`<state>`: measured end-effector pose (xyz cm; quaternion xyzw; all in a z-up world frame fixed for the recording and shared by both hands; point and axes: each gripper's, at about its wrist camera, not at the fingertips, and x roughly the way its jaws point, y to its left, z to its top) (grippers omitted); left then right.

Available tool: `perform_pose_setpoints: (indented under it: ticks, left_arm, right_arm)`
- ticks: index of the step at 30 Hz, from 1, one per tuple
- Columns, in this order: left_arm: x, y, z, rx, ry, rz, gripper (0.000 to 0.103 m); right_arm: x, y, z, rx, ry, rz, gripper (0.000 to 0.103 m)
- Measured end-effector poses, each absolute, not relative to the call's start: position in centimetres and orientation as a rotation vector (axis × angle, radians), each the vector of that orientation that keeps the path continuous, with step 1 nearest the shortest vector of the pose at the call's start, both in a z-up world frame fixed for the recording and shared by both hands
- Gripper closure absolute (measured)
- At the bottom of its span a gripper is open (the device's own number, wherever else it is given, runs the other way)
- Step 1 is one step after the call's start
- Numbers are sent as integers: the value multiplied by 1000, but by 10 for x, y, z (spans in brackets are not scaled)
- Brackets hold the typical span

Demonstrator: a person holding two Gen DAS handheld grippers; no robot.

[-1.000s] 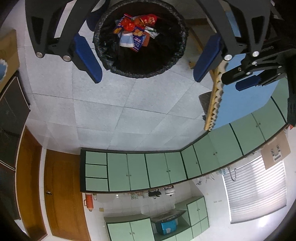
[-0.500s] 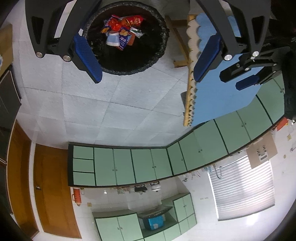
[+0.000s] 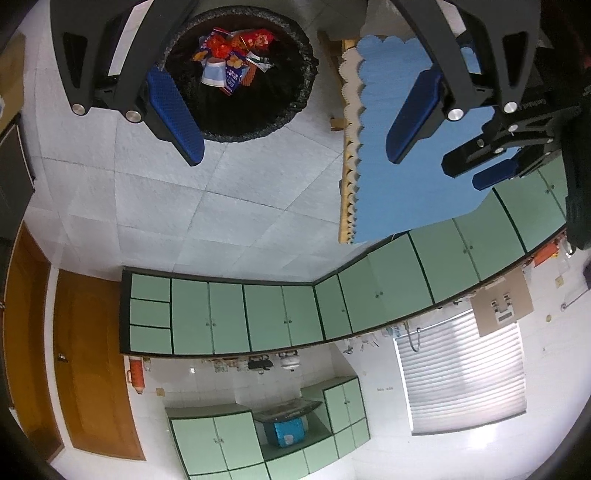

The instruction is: Collect trash

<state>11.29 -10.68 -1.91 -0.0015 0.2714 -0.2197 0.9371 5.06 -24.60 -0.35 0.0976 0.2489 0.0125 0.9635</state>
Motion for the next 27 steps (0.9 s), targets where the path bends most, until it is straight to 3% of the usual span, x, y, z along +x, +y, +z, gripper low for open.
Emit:
perform_pose_setpoints:
  ticks: [27]
  left_arm:
    - [78, -76, 5, -2, 463, -423, 10]
  right_arm:
    - [28, -214, 23, 132, 431, 75, 6]
